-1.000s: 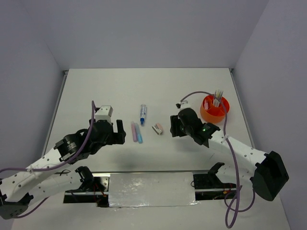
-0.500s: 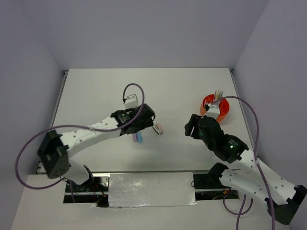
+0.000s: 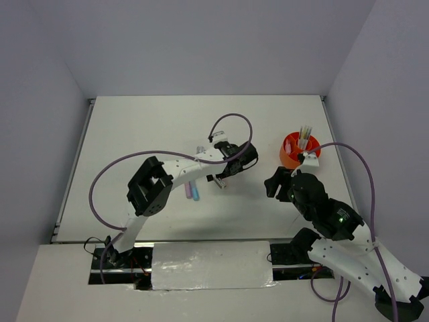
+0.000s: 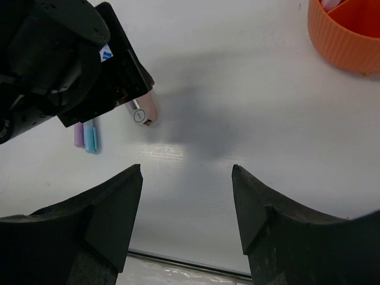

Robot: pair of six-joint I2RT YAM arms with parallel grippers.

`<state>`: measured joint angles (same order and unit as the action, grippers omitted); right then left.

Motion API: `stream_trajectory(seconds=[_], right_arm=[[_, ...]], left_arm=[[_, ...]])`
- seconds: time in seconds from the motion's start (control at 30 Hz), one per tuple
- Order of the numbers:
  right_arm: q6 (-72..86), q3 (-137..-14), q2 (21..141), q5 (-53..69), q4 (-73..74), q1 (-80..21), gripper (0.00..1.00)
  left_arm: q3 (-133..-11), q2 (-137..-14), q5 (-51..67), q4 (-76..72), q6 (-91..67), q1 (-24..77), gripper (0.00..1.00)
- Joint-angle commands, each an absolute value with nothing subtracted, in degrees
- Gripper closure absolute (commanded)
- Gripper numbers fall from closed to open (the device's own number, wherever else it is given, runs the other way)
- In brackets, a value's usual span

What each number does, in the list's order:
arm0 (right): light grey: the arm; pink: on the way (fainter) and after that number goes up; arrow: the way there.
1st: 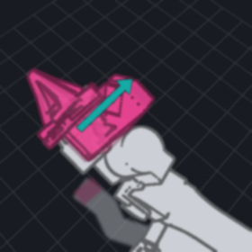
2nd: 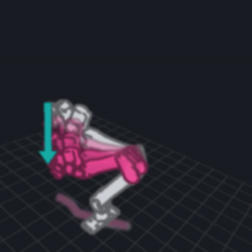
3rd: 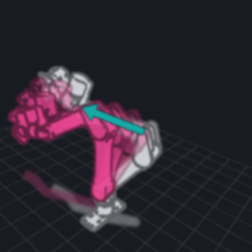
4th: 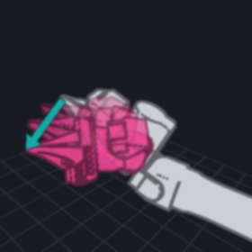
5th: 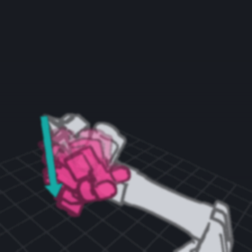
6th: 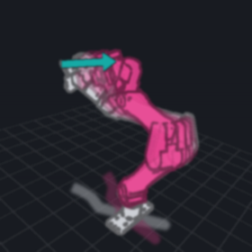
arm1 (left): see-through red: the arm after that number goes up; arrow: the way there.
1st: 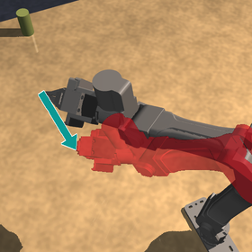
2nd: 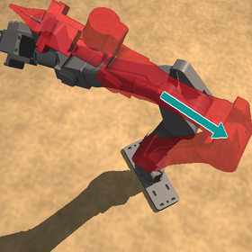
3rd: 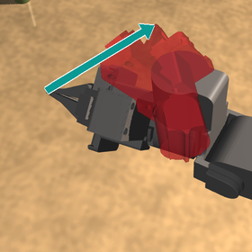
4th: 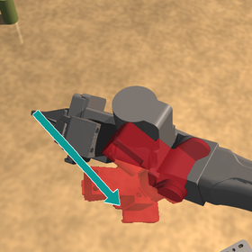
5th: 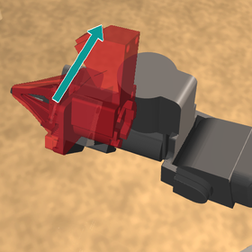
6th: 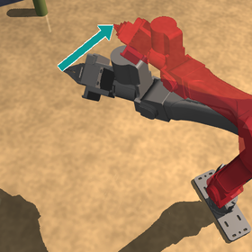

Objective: Sort the stationery into containers
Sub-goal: Pick up the stapler from the center of the board.

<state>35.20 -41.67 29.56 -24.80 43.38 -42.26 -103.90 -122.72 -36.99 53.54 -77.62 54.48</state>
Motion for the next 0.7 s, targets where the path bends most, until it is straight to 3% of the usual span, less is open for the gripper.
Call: stream_trajectory(seconds=[0.0, 0.13, 0.27, 0.57, 0.67], right_arm=[[33.7, -41.8, 29.1, -23.3, 42.3, -42.6, 0.31], [33.0, -41.3, 29.7, -21.7, 41.3, -42.7, 0.31], [32.9, -41.3, 30.1, -20.9, 41.0, -42.7, 0.31], [32.4, -41.7, 31.3, -21.2, 40.7, -42.7, 0.31], [32.4, -41.7, 32.2, -20.2, 39.4, -42.7, 0.31]], left_arm=[[-103.4, -122.6, -37.6, 55.4, -79.8, 54.4, 0.04], [-102.7, -123.4, -36.5, 53.4, -79.1, 54.5, 0.06], [-100.6, -124.0, -35.4, 50.1, -77.9, 54.4, 0.19], [-95.4, -123.1, -33.1, 45.4, -76.7, 54.5, 0.2], [-92.4, -122.2, -32.8, 42.5, -75.9, 54.4, 0.39]])
